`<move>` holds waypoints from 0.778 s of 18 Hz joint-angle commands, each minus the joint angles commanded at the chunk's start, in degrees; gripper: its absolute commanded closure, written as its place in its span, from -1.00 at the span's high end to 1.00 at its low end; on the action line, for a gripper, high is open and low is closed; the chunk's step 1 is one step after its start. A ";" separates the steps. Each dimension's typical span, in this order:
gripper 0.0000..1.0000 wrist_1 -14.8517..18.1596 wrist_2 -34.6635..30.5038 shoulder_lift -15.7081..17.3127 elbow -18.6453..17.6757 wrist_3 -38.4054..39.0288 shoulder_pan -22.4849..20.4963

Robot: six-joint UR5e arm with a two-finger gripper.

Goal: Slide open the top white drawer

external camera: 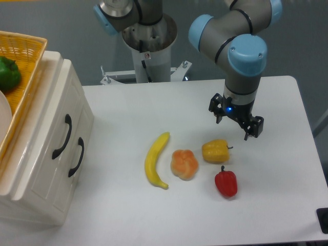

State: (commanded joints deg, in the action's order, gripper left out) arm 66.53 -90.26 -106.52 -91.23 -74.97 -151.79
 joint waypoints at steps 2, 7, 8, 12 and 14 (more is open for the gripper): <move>1.00 -0.09 0.00 -0.44 0.00 0.00 0.79; 1.00 0.00 -0.17 -0.97 0.00 0.09 0.44; 1.00 0.00 -0.26 -1.14 0.00 0.09 0.27; 1.00 -0.09 0.00 -1.76 -1.66 -0.09 -1.31; 1.00 -0.17 0.09 -1.58 -2.89 -0.26 -2.10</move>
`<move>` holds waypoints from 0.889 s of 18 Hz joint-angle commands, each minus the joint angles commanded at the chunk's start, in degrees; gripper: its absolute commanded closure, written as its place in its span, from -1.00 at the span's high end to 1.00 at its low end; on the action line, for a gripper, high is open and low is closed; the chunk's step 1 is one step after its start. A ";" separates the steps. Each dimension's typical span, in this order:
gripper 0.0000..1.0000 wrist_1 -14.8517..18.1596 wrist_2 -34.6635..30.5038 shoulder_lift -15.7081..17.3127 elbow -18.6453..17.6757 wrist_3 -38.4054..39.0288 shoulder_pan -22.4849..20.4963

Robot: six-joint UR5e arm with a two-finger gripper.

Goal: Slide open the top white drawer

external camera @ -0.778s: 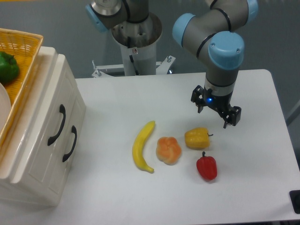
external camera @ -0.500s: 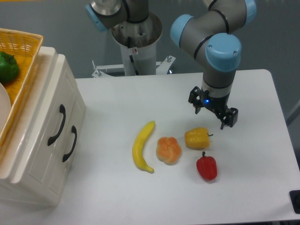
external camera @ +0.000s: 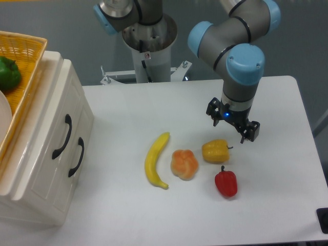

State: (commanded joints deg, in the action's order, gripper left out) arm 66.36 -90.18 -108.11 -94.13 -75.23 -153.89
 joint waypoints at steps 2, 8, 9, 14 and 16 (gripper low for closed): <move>1.00 0.00 -0.09 0.09 -0.71 0.35 0.17; 1.00 0.53 -0.62 1.75 -3.60 1.84 0.70; 1.00 0.61 -0.44 1.85 -3.78 2.11 0.61; 1.00 2.37 3.16 3.69 -3.96 6.05 1.31; 1.00 4.47 3.08 4.30 -3.35 10.78 2.10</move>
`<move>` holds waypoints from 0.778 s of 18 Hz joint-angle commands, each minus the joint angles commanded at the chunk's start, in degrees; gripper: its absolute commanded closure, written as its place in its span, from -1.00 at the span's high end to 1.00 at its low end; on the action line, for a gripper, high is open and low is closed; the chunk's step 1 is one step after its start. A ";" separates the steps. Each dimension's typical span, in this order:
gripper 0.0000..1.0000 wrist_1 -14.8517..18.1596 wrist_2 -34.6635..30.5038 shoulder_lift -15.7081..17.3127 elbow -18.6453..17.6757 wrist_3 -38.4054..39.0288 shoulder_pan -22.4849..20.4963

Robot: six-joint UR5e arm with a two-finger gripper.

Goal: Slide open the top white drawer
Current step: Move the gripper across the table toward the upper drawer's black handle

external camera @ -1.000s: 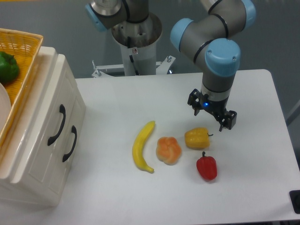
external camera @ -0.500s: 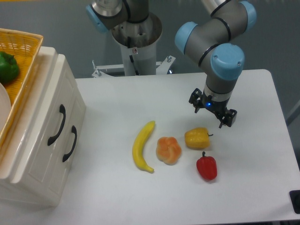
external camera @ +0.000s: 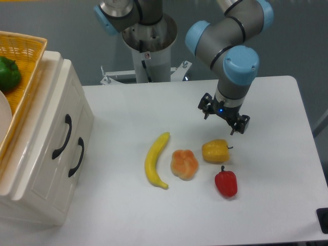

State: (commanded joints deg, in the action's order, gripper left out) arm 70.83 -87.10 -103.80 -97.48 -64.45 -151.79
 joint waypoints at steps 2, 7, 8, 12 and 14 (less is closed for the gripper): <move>1.00 1.76 0.00 0.00 0.97 5.10 1.76; 1.00 2.65 0.70 0.62 1.15 14.86 5.71; 1.00 2.56 1.57 0.70 1.23 16.01 6.50; 1.00 2.65 6.49 1.76 1.06 17.16 8.61; 1.00 2.56 7.38 1.85 1.06 21.10 10.46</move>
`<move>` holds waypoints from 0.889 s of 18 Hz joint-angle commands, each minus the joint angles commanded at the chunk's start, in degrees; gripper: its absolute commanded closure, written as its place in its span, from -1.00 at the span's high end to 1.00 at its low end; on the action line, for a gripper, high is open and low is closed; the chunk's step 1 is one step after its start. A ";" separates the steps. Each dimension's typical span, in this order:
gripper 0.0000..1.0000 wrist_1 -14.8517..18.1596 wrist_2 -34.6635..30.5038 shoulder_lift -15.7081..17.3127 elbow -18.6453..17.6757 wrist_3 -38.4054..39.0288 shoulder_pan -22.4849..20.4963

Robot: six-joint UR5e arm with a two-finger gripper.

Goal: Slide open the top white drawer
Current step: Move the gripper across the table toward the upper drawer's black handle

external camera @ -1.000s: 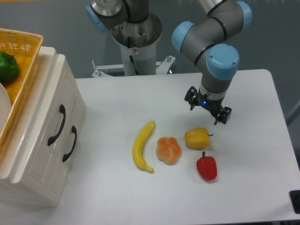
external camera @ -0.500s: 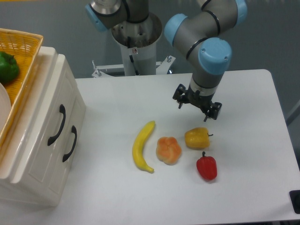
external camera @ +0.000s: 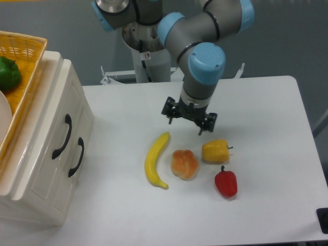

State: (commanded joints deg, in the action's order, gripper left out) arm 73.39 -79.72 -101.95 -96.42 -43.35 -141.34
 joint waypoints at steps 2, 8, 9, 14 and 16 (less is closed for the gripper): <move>1.00 -0.09 0.00 0.26 0.70 4.40 1.50; 1.00 0.17 0.18 0.09 1.93 18.11 7.47; 1.00 0.09 0.26 -0.17 1.85 20.04 8.70; 1.00 -0.09 3.76 -0.53 2.11 23.83 10.38; 1.00 -0.09 5.62 -0.35 2.20 25.68 10.29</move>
State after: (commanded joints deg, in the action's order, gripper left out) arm 73.30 -74.10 -102.31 -94.22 -17.67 -131.04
